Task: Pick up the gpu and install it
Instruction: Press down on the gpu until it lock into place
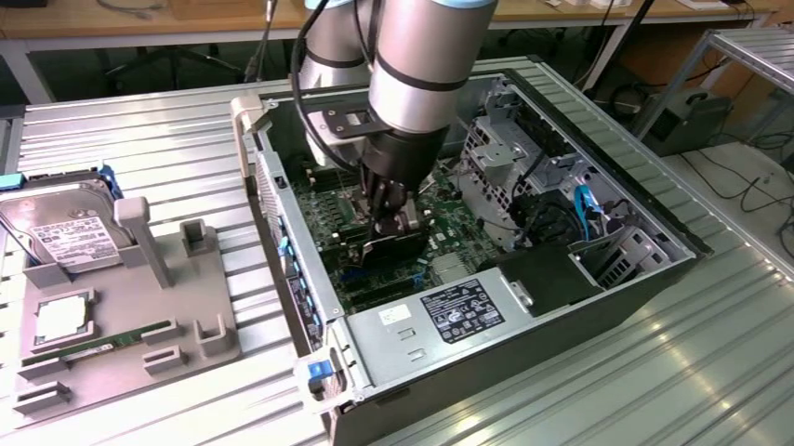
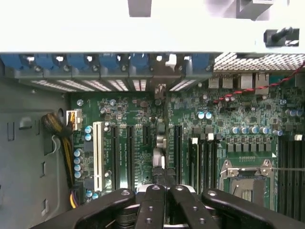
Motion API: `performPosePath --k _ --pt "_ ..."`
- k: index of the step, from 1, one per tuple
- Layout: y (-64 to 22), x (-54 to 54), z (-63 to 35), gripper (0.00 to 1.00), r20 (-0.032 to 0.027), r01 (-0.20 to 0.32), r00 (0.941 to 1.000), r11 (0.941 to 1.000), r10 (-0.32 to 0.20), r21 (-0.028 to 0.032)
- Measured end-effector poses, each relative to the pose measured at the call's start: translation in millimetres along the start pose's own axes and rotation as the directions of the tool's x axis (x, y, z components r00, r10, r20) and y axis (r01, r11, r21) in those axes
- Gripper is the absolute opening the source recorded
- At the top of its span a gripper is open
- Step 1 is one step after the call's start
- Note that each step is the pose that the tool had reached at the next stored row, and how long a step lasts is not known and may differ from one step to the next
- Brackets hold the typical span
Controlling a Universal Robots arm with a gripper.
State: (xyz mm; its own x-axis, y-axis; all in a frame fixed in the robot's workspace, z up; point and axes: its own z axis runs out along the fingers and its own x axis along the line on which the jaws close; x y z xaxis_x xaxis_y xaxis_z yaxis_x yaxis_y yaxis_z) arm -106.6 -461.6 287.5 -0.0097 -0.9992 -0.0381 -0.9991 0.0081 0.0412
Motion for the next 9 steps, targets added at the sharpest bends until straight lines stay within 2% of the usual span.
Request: performPosePath --k 9 --pt "2.2 -3.4 18.7 0.11 -0.0005 0.000 1.0000 1.0000 0.000 0.0026"
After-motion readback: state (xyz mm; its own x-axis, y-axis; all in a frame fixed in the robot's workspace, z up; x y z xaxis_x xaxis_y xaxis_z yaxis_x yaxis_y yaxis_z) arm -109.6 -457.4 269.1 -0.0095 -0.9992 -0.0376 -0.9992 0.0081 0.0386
